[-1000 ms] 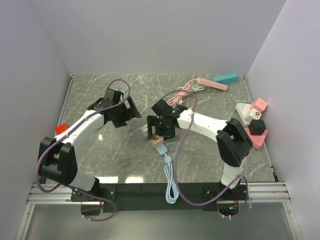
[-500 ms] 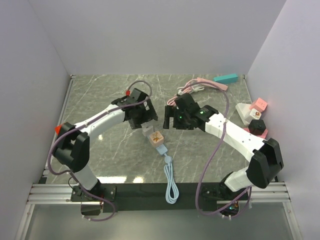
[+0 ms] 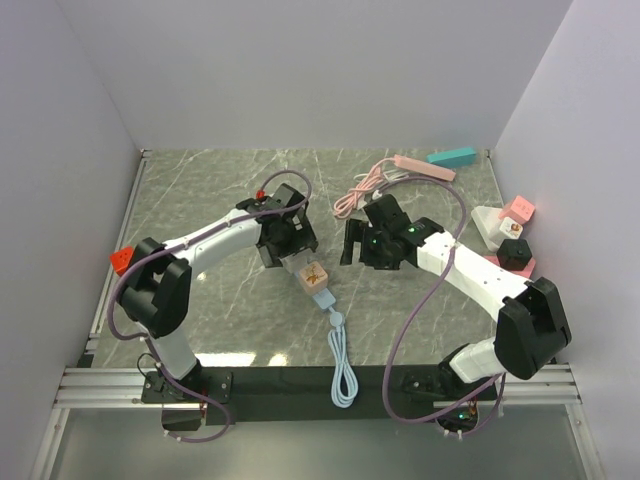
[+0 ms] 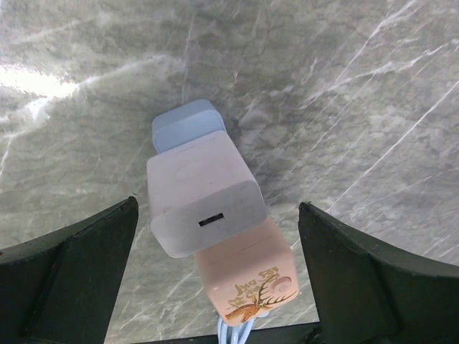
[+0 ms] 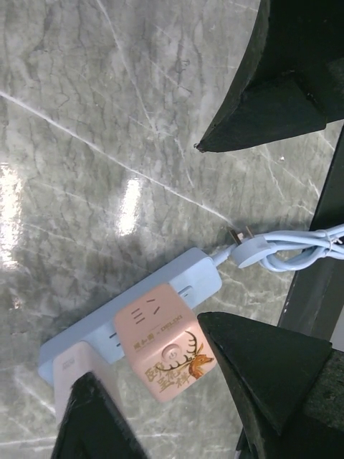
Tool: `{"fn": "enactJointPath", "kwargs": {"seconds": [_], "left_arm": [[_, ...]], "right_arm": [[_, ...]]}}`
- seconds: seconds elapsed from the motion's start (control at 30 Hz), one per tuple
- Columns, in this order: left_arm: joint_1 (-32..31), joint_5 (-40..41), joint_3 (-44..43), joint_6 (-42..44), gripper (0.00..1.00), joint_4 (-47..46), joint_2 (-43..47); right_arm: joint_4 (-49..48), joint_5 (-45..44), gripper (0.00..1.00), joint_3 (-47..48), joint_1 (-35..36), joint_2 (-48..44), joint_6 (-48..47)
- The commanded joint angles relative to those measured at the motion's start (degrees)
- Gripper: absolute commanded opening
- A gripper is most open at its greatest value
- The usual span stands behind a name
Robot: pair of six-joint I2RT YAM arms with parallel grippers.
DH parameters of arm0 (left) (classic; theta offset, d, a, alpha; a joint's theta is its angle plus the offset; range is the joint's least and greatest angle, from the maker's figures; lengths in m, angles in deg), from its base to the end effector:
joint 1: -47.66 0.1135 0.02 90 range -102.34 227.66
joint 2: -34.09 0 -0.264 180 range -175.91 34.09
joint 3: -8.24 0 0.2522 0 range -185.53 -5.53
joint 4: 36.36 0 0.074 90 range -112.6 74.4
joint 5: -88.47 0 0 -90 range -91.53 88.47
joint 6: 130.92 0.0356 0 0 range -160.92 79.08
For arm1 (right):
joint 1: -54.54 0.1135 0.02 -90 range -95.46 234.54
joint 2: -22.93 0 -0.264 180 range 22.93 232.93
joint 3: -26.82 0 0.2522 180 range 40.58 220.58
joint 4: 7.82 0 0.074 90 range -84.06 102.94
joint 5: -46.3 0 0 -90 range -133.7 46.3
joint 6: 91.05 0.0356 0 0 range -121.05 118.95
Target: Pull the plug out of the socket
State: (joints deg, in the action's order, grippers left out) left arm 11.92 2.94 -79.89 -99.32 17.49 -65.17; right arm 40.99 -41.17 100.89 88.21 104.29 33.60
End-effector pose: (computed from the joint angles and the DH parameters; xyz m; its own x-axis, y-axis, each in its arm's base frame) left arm 0.2908 -0.2058 0.2262 -0.8586 -0.4283 -0.2818 -0.3353 0.8849 -0.3232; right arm 0.2418 0.1630 0.2516 -0.8948 0.0864 -0.4380 -0.0797 0.9344 0.3473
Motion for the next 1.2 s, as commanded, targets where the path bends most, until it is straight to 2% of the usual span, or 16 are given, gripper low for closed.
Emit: {"fn": "enactJointPath", "kwargs": {"seconds": [0.0,0.07,0.2,0.3,0.5,0.53,0.6,0.63,0.7,0.83,0.97,1.17], "left_arm": [[-1.08,1.07,-1.22,-1.55,0.99,0.86,-0.93],[-1.08,0.54,-0.43,-1.81,0.98,-0.54,-1.19],[-1.08,0.10,1.06,-1.29,0.86,-2.56,-1.98],[-1.08,-0.51,0.98,-0.06,0.71,-3.80,-2.95],[-0.99,-0.87,0.89,3.19,0.50,-5.55,-3.57],[-0.90,-0.87,0.89,3.54,0.40,-5.56,-3.48],[-0.82,-2.00,0.72,5.55,0.30,-6.17,-3.48],[-0.64,-2.53,0.54,6.35,0.18,-6.43,-3.65],[-0.55,-3.93,-0.25,8.90,0.02,-6.52,-3.92],[0.15,-10.68,0.27,15.48,0.01,-11.25,-3.22],[0.85,-17.82,-0.07,21.37,0.01,-16.79,-1.46],[2.43,-23.26,-2.01,24.55,0.01,-18.91,0.12]], "right_arm": [[-2.97,1.43,0.98,-0.11,-0.53,-1.03,-0.20],[-3.32,1.96,0.98,-0.11,-0.62,-0.68,-0.11],[-4.28,3.01,0.98,-0.37,-0.54,-0.15,0.06],[-5.34,4.24,0.97,-0.99,-0.54,0.11,0.06],[-6.22,5.56,0.96,-1.52,-0.62,0.11,-0.64],[-6.48,6.08,0.96,-1.60,-0.62,-0.06,-0.99],[-6.92,7.05,0.96,-1.69,-0.62,0.20,-1.60],[-7.27,7.58,0.96,-1.78,-0.80,0.37,-1.78],[-9.28,10.03,0.96,-2.13,-1.58,1.34,-2.31],[-13.77,16.10,0.96,-2.83,-3.52,2.31,-2.84],[-19.92,26.02,0.96,-4.06,-5.54,3.71,-2.05],[-22.92,27.62,0.95,-4.76,-7.21,5.56,-1.78]]}}
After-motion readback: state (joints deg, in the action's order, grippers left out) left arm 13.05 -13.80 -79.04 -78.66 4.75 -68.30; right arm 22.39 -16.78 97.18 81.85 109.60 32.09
